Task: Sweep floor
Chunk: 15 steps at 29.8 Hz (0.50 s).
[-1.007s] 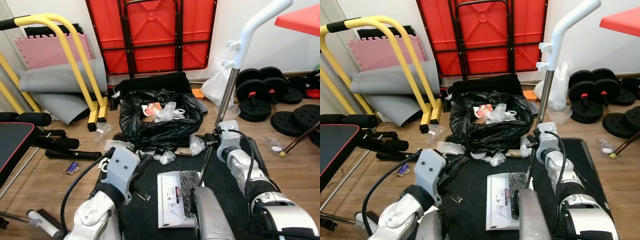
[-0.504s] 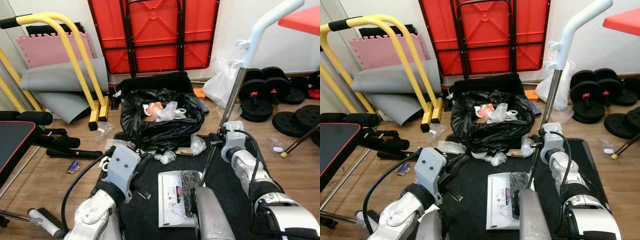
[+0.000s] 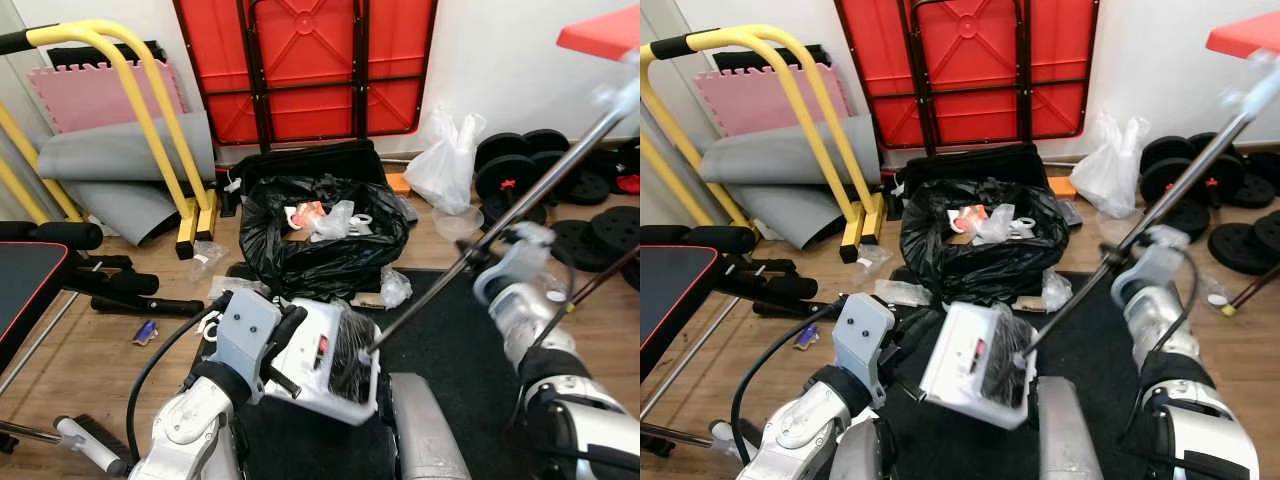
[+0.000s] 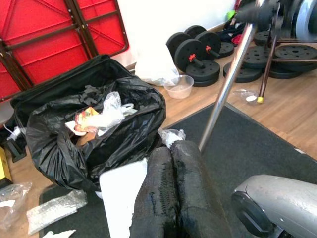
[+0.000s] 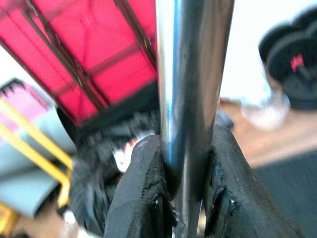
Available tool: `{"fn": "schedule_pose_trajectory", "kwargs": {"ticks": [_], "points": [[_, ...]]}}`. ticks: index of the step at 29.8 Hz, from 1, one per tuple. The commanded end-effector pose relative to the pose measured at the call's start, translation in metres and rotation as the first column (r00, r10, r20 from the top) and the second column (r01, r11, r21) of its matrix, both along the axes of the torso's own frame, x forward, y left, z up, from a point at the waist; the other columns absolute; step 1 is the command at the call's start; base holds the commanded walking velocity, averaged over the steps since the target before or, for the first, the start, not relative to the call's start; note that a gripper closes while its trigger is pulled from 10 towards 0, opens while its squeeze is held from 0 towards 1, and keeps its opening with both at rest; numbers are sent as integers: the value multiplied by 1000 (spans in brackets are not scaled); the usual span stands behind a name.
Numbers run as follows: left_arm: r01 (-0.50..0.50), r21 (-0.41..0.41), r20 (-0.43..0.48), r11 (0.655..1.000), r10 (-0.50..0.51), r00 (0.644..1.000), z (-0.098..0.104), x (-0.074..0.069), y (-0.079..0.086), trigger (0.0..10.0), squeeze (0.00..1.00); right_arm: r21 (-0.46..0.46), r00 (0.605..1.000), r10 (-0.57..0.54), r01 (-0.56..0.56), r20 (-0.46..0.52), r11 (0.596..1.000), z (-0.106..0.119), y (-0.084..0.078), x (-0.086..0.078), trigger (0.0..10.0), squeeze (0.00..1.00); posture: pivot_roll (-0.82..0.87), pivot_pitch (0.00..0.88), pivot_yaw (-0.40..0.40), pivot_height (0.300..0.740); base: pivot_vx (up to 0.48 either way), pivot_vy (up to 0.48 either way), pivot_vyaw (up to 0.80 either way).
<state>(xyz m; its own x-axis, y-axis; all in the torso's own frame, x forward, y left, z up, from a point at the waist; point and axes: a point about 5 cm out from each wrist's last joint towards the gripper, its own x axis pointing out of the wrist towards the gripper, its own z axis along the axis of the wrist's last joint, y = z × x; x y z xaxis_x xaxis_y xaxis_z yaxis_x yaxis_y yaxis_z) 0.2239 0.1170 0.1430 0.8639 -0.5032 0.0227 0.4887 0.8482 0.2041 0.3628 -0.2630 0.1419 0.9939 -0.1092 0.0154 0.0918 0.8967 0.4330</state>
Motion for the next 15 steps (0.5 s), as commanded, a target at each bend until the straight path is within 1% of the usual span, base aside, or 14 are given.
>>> {"fn": "schedule_pose_trajectory", "kwargs": {"ticks": [1,11,12,13,15], "points": [[-5,3,-15,1000,5,1000,-4,1,2,10000,0,22,997,-7,5,73,1000,15,-2,3,10000,0,-135,8,3,505,0,0,0],[-26,3,-17,1000,26,1000,-5,4,4,10000,0,26,996,0,-2,87,1000,15,2,1,10000,0,-137,0,2,520,0,0,0],[-73,-23,-22,997,72,997,-3,7,8,10000,0,28,995,5,-8,101,1000,20,3,3,10000,0,-136,0,-3,525,0,0,0],[-73,-23,-22,997,72,997,-3,7,8,10000,0,28,995,5,-8,101,1000,20,3,3,10000,0,-136,0,-3,525,0,0,0],[-143,-42,-24,989,142,990,-2,10,14,10000,0,34,993,13,-17,119,999,27,5,5,10000,0,-136,0,-3,535,0,0,0]]}}
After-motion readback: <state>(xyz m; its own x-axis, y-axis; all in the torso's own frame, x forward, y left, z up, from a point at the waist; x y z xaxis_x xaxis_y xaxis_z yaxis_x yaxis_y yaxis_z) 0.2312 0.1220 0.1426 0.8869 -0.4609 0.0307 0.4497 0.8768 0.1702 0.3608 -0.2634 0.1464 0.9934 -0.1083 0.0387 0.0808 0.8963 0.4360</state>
